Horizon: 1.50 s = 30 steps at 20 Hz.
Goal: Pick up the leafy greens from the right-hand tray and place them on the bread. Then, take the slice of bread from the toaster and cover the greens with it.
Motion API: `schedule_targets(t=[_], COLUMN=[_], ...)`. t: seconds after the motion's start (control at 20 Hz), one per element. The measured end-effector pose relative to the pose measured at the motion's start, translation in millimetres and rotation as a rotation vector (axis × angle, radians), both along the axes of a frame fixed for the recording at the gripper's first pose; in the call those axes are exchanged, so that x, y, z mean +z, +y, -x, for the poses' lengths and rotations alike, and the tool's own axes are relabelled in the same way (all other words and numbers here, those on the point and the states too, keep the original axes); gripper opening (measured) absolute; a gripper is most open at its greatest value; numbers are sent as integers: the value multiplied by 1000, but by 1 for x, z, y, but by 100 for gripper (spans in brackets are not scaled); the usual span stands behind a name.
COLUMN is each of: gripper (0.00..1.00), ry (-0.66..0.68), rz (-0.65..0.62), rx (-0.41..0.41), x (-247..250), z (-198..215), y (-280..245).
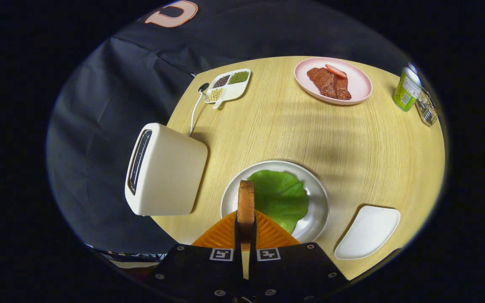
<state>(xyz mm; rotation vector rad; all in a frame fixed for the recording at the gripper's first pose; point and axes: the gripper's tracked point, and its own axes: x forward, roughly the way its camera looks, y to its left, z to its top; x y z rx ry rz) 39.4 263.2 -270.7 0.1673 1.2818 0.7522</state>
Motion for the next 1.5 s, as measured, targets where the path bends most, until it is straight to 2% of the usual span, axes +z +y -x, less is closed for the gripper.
schedule_targets(t=[0.3, 0.55, 0.8, 0.85, 1.05, 1.25, 1.35, 1.5], gripper=[15, 34, 47, 54, 71, 95, 99, 99], ry=[3, 12, -17, -23, -48, -120, -162, -233], rz=[5, 65, 118, 123, 142, 174, 172, 138], rx=[4, 5, -3, -6, -36, -81, -123, -196], x=[-25, -51, -57, -55, -40, -9, 15, 61], z=[-16, -23, -30, -30, -31, -38, -42, -46], y=[-19, -36, -49, -50, -57, -76, -87, -103])
